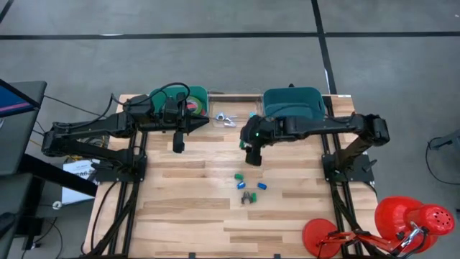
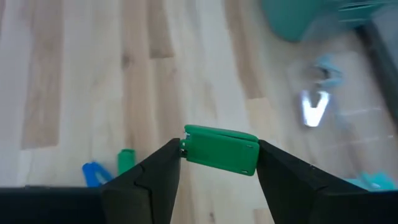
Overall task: Pick and place Stapler, Stapler remover, tape
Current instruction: Put the green stapler into the dark blue bin
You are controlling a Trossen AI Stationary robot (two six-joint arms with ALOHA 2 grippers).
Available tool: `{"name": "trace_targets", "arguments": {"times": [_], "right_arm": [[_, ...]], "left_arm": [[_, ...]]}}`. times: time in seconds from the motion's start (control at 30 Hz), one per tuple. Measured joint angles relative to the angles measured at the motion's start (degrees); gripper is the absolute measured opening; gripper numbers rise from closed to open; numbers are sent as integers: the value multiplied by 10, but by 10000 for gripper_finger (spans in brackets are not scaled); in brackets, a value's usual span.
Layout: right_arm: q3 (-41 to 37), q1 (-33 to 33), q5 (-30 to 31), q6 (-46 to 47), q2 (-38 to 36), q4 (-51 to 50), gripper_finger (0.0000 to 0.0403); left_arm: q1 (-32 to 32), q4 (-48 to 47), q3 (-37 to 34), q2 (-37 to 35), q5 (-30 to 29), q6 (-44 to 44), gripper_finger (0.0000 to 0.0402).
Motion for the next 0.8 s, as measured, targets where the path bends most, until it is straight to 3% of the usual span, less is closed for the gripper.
{"name": "trace_targets", "arguments": {"times": [0.8], "right_arm": [[0, -246, 0, -3, -59, -107, 187]], "left_arm": [[0, 1, 0, 0, 0, 0, 21]]}}
